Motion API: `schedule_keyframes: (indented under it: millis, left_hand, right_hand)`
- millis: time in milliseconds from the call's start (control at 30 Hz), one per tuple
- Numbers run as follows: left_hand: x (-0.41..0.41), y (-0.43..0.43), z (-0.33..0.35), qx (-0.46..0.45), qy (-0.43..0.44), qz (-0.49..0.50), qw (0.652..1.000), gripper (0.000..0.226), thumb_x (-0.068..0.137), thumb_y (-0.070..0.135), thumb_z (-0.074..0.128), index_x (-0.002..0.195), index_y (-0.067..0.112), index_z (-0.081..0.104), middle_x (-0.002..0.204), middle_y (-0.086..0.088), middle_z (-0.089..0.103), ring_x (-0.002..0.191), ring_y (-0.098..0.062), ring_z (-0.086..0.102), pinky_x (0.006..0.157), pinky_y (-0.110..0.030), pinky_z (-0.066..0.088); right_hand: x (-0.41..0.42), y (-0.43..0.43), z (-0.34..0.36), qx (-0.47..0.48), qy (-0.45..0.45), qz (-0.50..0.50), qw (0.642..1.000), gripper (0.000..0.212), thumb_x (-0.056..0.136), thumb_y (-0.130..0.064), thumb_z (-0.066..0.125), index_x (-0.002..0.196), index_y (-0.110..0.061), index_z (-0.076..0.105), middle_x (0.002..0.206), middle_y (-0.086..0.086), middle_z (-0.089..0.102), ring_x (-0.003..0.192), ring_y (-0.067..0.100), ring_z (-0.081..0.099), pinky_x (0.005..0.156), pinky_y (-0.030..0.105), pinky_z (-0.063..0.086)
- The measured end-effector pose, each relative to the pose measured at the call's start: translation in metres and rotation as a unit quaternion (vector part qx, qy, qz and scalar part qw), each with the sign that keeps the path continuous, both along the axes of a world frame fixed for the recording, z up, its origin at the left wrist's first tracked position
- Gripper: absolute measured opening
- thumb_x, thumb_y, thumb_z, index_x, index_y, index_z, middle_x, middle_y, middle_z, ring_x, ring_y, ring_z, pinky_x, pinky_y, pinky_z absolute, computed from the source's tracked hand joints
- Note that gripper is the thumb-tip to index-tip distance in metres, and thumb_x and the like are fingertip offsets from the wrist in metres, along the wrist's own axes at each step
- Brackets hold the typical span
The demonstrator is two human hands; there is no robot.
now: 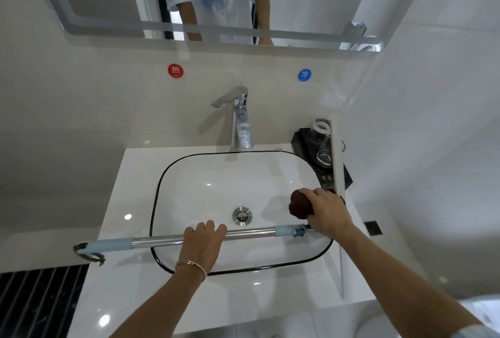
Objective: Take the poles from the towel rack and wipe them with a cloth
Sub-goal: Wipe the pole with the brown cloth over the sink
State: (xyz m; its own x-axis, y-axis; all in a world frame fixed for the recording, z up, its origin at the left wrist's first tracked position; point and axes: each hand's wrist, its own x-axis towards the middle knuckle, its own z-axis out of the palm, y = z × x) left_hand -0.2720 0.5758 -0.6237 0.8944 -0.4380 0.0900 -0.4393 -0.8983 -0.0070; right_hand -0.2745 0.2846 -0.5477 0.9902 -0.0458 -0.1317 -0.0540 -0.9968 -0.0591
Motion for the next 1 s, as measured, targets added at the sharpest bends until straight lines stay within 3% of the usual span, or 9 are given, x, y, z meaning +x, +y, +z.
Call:
schedule_keyframes:
  millis: [200, 267, 333, 467, 600, 667, 733, 833, 1000]
  left_hand:
    - [0.0, -0.001, -0.002, 0.003, -0.026, -0.007, 1.0, 0.029, 0.049, -0.006, 0.051, 0.067, 0.015, 0.06, 0.055, -0.005, 0.047, 0.044, -0.026, 0.048, 0.046, -0.03, 0.038]
    - [-0.001, -0.001, -0.002, 0.009, -0.024, -0.009, 1.0, 0.03, 0.046, -0.007, 0.055, 0.066, 0.015, 0.06, 0.055, -0.005, 0.047, 0.043, -0.025, 0.048, 0.045, -0.03, 0.039]
    - [-0.001, 0.0, -0.001, 0.019, -0.02, -0.011, 1.0, 0.034, 0.042, -0.009, 0.062, 0.065, 0.015, 0.059, 0.054, -0.005, 0.046, 0.043, -0.025, 0.047, 0.044, -0.03, 0.037]
    - [-0.001, 0.0, 0.0, 0.026, -0.019, -0.013, 0.999, 0.042, 0.037, -0.013, 0.069, 0.066, 0.015, 0.059, 0.054, -0.005, 0.046, 0.043, -0.025, 0.047, 0.044, -0.029, 0.037]
    - [-0.002, -0.001, 0.001, 0.046, -0.017, -0.017, 0.999, 0.042, 0.038, -0.011, 0.074, 0.067, 0.015, 0.058, 0.056, -0.005, 0.046, 0.045, -0.025, 0.047, 0.046, -0.03, 0.039]
    - [-0.002, 0.0, -0.002, 0.057, -0.01, -0.019, 0.998, 0.047, 0.039, -0.008, 0.077, 0.071, 0.016, 0.053, 0.058, -0.005, 0.045, 0.047, -0.025, 0.047, 0.046, -0.032, 0.039]
    - [-0.001, 0.001, -0.007, 0.06, -0.001, -0.024, 0.998, 0.056, 0.042, -0.001, 0.081, 0.079, 0.018, 0.043, 0.06, -0.004, 0.045, 0.049, -0.024, 0.047, 0.048, -0.032, 0.038]
    - [-0.001, 0.003, -0.01, 0.054, 0.006, -0.03, 0.998, 0.063, 0.045, 0.005, 0.084, 0.083, 0.019, 0.036, 0.061, -0.004, 0.045, 0.05, -0.023, 0.046, 0.048, -0.032, 0.038]
    - [0.0, 0.005, -0.015, 0.041, -0.002, -0.031, 0.999, 0.064, 0.046, 0.009, 0.087, 0.083, 0.018, 0.037, 0.061, -0.004, 0.046, 0.049, -0.023, 0.047, 0.048, -0.031, 0.038]
  right_hand:
    - [-0.004, 0.004, 0.013, 0.208, -0.005, -0.124, 0.97, 0.049, 0.078, -0.012, 0.059, 0.125, -0.026, 0.054, 0.103, 0.002, 0.065, 0.092, 0.022, 0.061, 0.081, 0.031, 0.048]
    - [-0.001, 0.006, 0.03, 0.303, 0.009, -0.157, 0.94, 0.045, 0.078, -0.006, 0.055, 0.118, -0.026, 0.057, 0.092, -0.002, 0.07, 0.087, 0.02, 0.065, 0.08, 0.032, 0.051]
    - [0.006, 0.011, 0.051, 0.337, -0.01, -0.139, 0.931, 0.048, 0.075, -0.004, 0.054, 0.117, -0.028, 0.057, 0.092, -0.004, 0.068, 0.091, 0.021, 0.065, 0.082, 0.031, 0.05]
    - [0.04, 0.02, 0.098, 0.319, -0.163, -0.06, 0.932, 0.057, 0.068, -0.02, 0.054, 0.124, -0.033, 0.055, 0.112, -0.002, 0.063, 0.103, 0.019, 0.06, 0.093, 0.037, 0.048]
    - [0.06, 0.011, 0.147, 0.351, -0.35, -0.121, 0.86, 0.063, 0.068, -0.021, 0.053, 0.129, -0.035, 0.049, 0.12, -0.003, 0.059, 0.11, 0.017, 0.055, 0.098, 0.035, 0.044]
    - [0.063, -0.005, 0.157, 0.361, -0.396, -0.196, 0.821, 0.063, 0.069, -0.017, 0.054, 0.129, -0.034, 0.048, 0.123, -0.004, 0.056, 0.11, 0.015, 0.054, 0.098, 0.032, 0.042]
    - [0.063, -0.022, 0.156, 0.411, -0.379, -0.287, 0.778, 0.057, 0.069, -0.016, 0.054, 0.121, -0.037, 0.05, 0.117, -0.006, 0.059, 0.103, 0.014, 0.057, 0.096, 0.033, 0.044]
    - [0.057, -0.041, 0.135, 0.531, -0.266, -0.369, 0.715, 0.029, 0.072, -0.011, 0.057, 0.095, -0.03, 0.054, 0.102, 0.006, 0.066, 0.093, 0.027, 0.064, 0.085, 0.046, 0.054]
    - [0.042, -0.033, 0.1, 0.619, -0.093, -0.324, 0.71, 0.027, 0.079, 0.0, 0.059, 0.1, -0.016, 0.064, 0.089, 0.013, 0.067, 0.072, 0.025, 0.063, 0.061, 0.032, 0.053]
